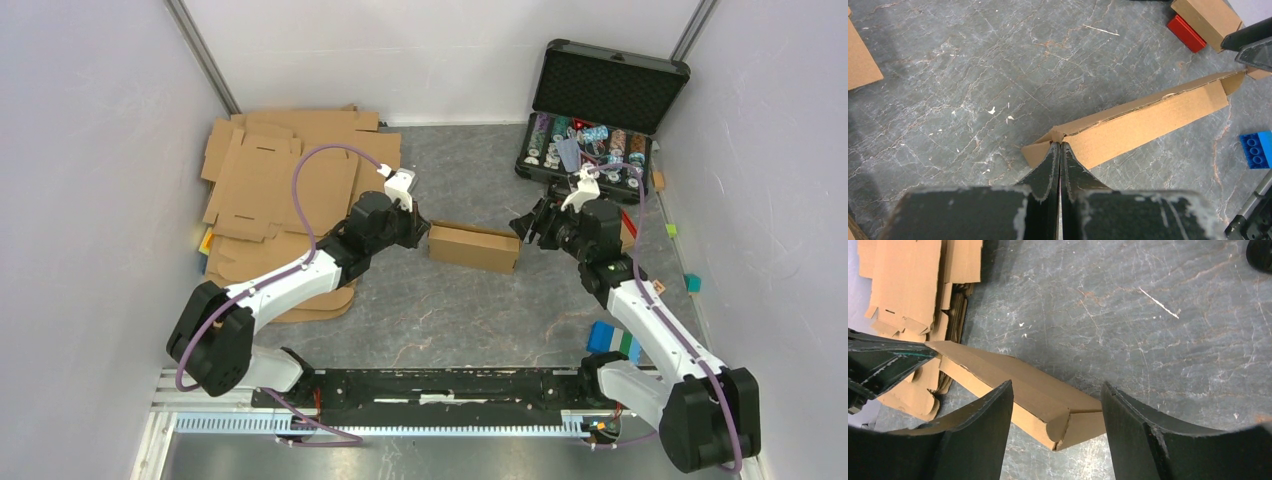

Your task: Fold the paper box

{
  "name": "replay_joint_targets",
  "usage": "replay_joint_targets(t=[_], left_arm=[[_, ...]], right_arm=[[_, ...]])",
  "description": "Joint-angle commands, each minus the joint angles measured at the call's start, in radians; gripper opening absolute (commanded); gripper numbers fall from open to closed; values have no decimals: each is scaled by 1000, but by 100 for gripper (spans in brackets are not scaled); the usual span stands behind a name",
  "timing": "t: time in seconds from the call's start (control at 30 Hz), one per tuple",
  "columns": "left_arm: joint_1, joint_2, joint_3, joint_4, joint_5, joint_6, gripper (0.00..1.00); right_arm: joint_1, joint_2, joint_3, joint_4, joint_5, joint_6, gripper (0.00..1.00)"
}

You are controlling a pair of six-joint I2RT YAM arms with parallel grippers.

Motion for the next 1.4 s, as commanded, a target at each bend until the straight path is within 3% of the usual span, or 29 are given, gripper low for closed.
replay_joint_targets(t=[0.0,0.5,1.07,1.23,1.37], left_arm=[[-11,-2,32,-14,-14,44,2],[-18,2,36,-22,-25,50,3],[-2,-104,-7,-50,7,-43,33],[86,-118,-43,63,222,-183,51],[129,-71,-32,127,312,-277,54]], right_arm=[[-4,-29,-59,78,42,59,69],[-3,-50,-170,71,33,16,62],[-3,-33,-225,111,7,3,48],[-4,-29,-239,116,-2,-4,46],[-4,-33,-251,126,-14,-6,45]])
